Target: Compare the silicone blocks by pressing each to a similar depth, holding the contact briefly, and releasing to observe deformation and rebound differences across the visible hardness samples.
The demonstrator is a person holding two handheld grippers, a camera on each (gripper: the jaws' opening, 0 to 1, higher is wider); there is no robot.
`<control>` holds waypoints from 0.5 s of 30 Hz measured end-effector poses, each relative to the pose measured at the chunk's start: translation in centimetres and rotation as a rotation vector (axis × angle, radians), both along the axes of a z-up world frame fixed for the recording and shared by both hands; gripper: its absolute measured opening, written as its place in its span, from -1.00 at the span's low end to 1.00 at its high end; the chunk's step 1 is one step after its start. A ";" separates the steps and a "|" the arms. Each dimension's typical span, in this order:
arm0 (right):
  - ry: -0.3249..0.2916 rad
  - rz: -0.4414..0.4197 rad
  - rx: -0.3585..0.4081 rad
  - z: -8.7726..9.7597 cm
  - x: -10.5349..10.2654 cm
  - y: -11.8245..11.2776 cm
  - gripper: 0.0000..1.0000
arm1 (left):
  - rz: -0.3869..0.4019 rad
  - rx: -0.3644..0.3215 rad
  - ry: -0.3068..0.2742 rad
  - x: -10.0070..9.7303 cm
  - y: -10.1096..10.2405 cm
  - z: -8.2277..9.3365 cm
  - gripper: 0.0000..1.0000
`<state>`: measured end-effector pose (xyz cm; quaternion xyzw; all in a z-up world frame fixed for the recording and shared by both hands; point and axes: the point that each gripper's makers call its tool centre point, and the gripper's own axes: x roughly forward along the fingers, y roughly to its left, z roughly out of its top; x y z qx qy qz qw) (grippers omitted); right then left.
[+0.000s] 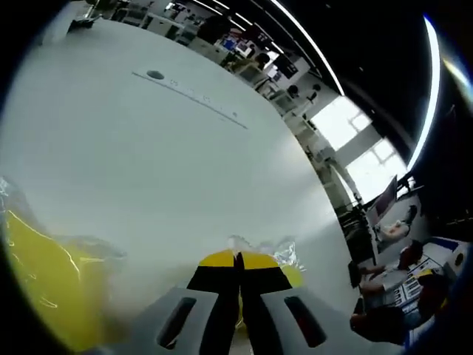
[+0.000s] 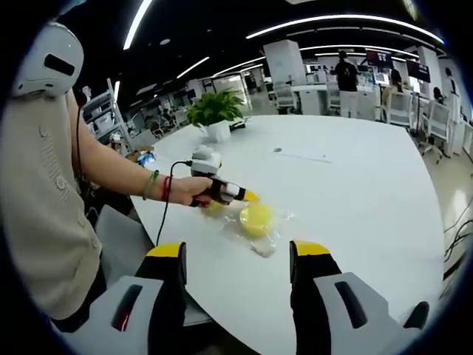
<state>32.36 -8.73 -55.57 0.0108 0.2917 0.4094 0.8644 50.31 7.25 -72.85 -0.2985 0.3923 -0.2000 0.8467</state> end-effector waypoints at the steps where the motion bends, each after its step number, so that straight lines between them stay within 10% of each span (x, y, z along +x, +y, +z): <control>1: 0.000 0.001 0.000 0.0 0.0 0.0 0.02 | -0.006 0.001 0.000 0.1 0.0 -0.1 -1.00; 15: 0.007 0.004 -0.004 -0.2 0.1 0.5 0.02 | -0.043 0.027 -0.037 0.2 0.5 -0.3 -0.88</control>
